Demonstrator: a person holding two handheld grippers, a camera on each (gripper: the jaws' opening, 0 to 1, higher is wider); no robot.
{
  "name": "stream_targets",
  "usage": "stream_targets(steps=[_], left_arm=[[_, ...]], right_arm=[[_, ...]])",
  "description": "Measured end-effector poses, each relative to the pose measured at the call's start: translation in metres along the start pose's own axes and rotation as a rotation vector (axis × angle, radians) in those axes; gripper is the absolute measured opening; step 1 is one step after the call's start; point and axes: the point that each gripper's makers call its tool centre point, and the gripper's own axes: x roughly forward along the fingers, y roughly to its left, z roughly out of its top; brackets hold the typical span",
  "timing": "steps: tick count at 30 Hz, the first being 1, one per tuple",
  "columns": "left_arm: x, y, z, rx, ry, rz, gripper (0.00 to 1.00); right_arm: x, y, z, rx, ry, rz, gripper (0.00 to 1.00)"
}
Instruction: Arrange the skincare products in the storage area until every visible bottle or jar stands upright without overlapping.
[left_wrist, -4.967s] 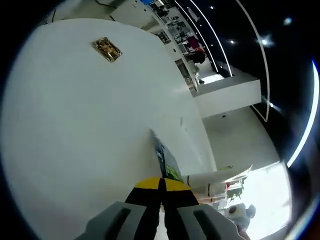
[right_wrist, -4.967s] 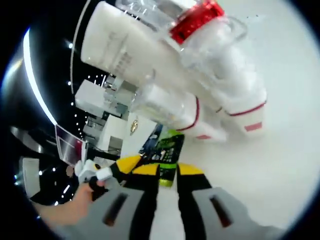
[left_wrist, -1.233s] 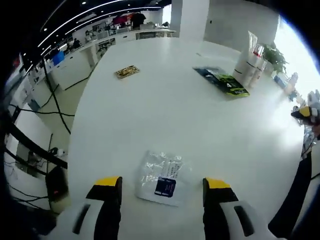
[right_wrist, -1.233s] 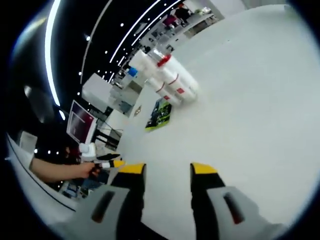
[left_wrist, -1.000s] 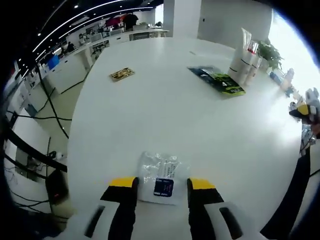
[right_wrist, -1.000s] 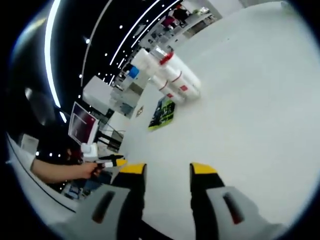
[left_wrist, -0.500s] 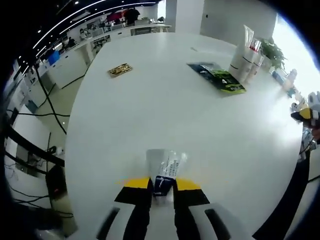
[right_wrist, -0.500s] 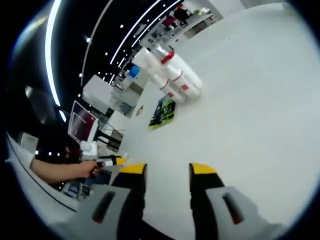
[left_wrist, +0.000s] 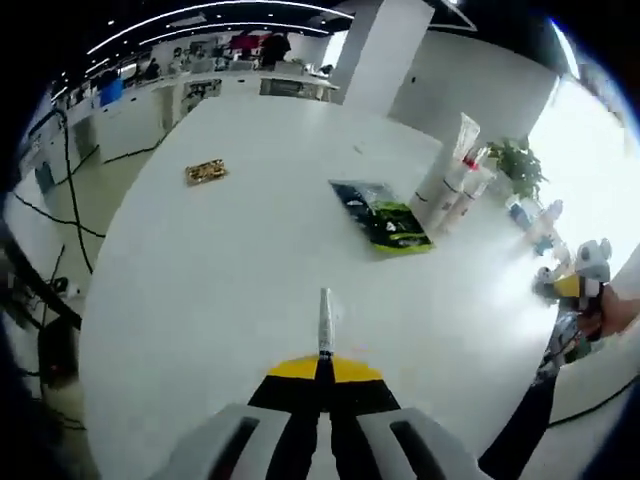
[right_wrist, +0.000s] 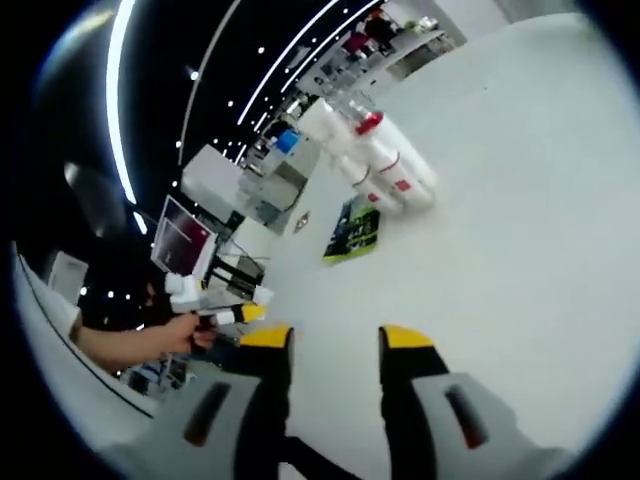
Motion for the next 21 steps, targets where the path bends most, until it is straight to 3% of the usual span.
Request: stream_targets(steps=[2, 3, 4, 5, 9, 13, 17, 21], left_arm=[[-0.002, -0.033, 0.022, -0.004, -0.098, -0.089, 0.01], [-0.002, -0.040, 0.026, -0.014, -0.115, -0.112, 0.01], [-0.005, -0.062, 0.034, -0.031, -0.140, -0.183, 0.01], [-0.006, -0.075, 0.043, -0.027, -0.180, -0.233, 0.01], [-0.019, -0.141, 0.061, -0.009, -0.235, -0.435, 0.02], [-0.025, -0.170, 0.068, 0.021, -0.235, -0.491, 0.02], [-0.032, -0.185, 0.077, 0.034, -0.250, -0.526, 0.02], [-0.034, -0.188, 0.072, 0.067, -0.228, -0.539, 0.02]], right_arm=[[0.005, 0.023, 0.011, -0.064, -0.001, 0.058, 0.35], [0.006, 0.028, 0.014, -0.088, -0.004, 0.070, 0.35], [0.010, 0.047, 0.027, -0.177, -0.025, 0.108, 0.35], [0.011, 0.059, 0.030, -0.197, -0.024, 0.140, 0.35], [0.020, 0.111, 0.047, -0.324, -0.015, 0.274, 0.35], [0.026, 0.133, 0.050, -0.412, 0.012, 0.314, 0.35], [0.028, 0.139, 0.050, -0.449, 0.021, 0.324, 0.35], [0.026, 0.143, 0.048, -0.479, 0.011, 0.337, 0.33]])
